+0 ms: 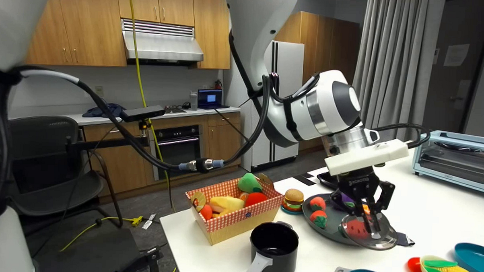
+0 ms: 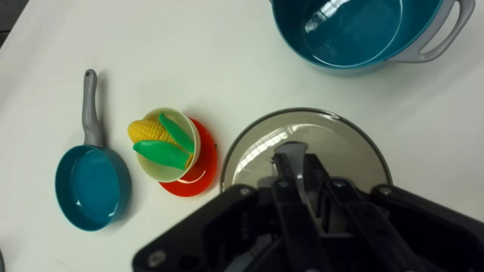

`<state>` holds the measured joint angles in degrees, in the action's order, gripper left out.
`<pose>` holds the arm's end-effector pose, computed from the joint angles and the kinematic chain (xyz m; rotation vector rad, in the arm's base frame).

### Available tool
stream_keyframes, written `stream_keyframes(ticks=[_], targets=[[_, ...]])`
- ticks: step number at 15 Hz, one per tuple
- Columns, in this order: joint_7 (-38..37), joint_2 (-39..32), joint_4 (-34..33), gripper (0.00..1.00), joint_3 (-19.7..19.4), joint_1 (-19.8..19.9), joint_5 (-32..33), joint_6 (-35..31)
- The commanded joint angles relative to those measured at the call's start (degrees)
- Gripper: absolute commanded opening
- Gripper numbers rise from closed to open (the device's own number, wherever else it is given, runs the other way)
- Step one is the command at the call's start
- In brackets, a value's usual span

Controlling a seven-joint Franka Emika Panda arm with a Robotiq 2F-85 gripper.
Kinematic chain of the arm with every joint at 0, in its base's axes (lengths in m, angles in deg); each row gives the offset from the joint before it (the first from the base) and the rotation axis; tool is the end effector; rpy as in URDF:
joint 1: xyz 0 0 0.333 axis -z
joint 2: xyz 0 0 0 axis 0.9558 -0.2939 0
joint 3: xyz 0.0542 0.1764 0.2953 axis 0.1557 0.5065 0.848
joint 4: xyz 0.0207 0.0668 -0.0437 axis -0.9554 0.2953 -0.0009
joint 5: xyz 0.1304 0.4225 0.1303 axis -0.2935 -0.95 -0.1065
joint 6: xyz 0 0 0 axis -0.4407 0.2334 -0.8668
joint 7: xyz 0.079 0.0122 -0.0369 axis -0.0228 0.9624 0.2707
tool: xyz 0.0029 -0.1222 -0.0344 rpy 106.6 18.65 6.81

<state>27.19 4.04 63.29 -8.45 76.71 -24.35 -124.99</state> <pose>0.6528 -0.1424 0.1686 2.5552 0.9167 -0.1301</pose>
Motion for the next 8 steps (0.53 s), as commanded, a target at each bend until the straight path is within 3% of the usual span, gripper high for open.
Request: stream_keyframes(ticks=[1,8], targets=[[-0.7,2.0,-1.6,0.04,0.1,1.6,-2.3,4.2],[-1.6,2.4,-2.2,0.04,-2.2,3.0,-0.7,7.0]])
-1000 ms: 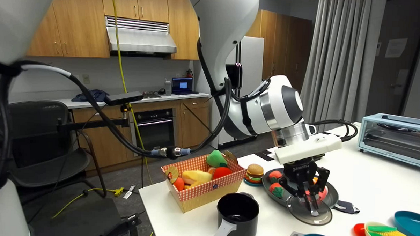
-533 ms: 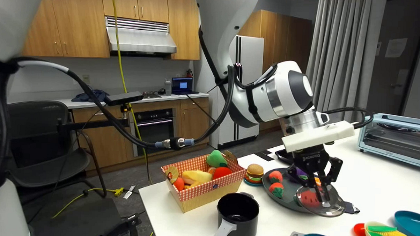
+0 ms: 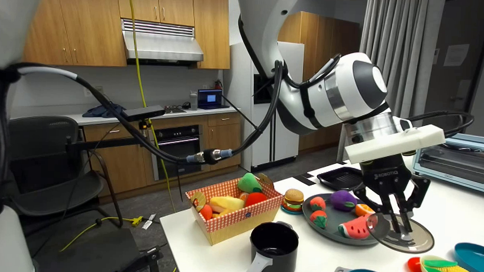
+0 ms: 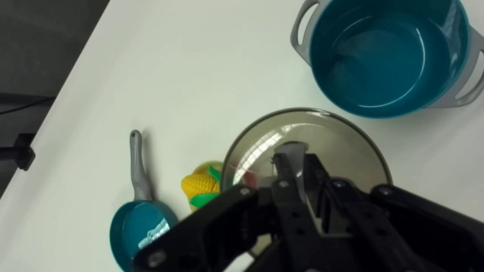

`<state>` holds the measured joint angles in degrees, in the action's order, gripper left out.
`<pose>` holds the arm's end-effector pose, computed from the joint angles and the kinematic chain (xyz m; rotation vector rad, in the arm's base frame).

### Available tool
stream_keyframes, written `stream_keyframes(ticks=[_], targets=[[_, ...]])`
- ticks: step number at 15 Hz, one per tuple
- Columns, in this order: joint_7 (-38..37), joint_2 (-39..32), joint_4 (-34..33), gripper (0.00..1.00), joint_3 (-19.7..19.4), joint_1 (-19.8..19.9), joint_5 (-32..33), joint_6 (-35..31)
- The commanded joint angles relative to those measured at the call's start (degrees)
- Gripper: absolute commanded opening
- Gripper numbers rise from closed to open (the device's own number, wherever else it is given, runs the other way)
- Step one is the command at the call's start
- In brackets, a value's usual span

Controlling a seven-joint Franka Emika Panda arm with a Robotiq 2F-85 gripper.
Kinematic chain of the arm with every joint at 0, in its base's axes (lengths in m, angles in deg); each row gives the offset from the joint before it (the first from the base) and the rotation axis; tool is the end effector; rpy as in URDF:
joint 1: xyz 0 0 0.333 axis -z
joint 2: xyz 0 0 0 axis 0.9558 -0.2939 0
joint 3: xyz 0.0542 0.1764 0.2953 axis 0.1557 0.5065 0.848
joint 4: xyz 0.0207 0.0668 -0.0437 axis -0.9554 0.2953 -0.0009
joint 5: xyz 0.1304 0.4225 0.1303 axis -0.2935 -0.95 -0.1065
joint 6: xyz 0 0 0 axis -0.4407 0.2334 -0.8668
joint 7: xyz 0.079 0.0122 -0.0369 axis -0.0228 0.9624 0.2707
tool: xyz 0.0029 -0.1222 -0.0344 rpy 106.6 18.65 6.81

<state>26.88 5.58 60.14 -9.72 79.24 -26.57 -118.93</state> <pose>0.6558 -0.1965 0.2048 2.5923 0.7320 -0.1859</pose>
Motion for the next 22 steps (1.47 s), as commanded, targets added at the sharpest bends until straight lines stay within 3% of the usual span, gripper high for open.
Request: stream_keyframes(ticks=[1,11,18,22], targets=[[-1.3,1.0,1.5,0.04,-1.4,0.5,2.3,0.5],[-2.8,2.4,8.9,0.04,-3.6,1.4,11.8,-4.1],[-3.8,4.6,14.3,0.04,-4.8,3.1,22.5,-9.0],[-3.0,6.9,16.9,0.04,-4.2,4.7,24.3,-10.4]])
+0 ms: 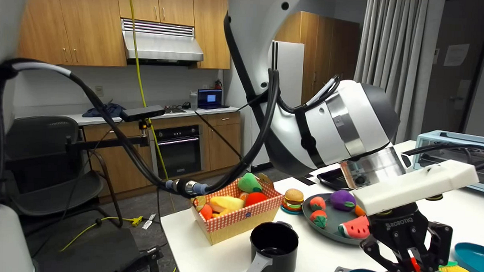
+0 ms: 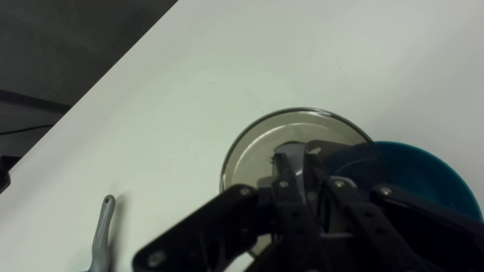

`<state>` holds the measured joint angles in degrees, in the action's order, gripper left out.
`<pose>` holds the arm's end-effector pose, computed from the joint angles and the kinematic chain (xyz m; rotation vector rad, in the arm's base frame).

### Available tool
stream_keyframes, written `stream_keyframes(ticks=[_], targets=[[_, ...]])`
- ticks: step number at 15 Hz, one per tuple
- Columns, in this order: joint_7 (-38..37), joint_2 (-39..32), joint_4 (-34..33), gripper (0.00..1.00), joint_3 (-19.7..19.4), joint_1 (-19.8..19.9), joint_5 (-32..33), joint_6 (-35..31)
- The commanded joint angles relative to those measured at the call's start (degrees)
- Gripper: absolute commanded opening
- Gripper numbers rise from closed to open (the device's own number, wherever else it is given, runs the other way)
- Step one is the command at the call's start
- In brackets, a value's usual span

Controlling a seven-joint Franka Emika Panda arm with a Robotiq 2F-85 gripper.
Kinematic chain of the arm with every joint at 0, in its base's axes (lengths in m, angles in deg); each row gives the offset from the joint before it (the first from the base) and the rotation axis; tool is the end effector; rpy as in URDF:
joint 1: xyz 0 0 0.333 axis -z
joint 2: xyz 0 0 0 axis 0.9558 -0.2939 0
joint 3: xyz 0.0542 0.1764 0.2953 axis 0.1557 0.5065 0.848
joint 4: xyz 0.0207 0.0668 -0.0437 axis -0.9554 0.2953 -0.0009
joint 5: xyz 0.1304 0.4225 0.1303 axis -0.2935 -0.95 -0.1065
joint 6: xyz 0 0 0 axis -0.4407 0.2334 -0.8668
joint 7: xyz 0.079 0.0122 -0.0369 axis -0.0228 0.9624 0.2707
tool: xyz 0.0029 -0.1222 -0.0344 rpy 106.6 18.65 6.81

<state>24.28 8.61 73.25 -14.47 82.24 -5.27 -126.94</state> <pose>0.5545 -0.2466 0.1537 2.3972 0.9571 -0.3308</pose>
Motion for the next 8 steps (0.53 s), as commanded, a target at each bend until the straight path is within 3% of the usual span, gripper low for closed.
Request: stream_keyframes(ticks=[1,8], targets=[[-0.3,4.5,4.6,0.04,0.6,1.8,3.4,-2.8],[0.0,8.5,11.2,0.04,0.5,2.5,8.8,-5.9]])
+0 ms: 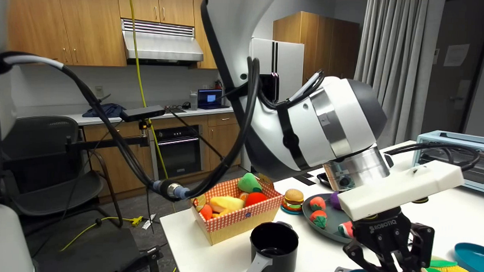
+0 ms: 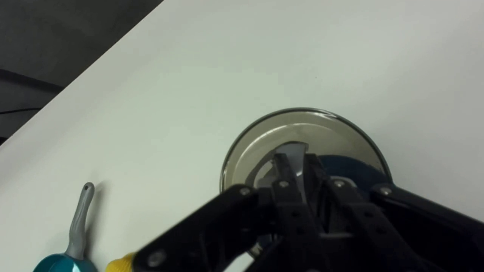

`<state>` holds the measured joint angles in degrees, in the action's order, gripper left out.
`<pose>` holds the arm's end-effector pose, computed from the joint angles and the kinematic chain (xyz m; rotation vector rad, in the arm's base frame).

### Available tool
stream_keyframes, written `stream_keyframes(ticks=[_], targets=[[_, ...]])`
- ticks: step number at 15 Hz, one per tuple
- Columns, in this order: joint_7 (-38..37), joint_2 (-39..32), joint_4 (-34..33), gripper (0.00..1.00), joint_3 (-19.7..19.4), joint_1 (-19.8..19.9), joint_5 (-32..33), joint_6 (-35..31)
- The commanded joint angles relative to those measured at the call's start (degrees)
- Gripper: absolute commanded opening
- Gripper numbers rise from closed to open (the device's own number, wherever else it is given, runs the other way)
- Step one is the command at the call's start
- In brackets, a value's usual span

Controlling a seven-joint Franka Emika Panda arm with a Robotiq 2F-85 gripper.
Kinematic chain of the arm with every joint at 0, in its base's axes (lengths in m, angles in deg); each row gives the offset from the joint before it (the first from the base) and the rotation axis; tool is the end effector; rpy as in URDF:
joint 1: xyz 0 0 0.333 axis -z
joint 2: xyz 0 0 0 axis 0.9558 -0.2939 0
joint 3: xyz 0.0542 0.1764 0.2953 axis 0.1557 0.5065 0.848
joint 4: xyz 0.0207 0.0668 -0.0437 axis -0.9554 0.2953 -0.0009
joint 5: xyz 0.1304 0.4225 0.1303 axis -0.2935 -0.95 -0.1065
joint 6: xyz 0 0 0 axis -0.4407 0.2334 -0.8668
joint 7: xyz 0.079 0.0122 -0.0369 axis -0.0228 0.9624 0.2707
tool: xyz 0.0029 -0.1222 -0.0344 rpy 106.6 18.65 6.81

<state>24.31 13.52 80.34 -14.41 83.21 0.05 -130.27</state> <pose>0.5161 -0.2318 0.1563 2.3704 1.0642 -0.3062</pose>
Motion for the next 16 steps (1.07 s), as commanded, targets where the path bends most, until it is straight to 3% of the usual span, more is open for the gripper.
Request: stream_keyframes(ticks=[1,7,16], targets=[[-0.3,3.8,4.8,0.04,0.6,1.5,3.9,-2.9],[-1.7,4.4,6.9,0.04,2.4,0.5,3.1,-2.3],[-6.1,3.0,4.9,0.04,5.7,-0.7,1.0,-1.4]])
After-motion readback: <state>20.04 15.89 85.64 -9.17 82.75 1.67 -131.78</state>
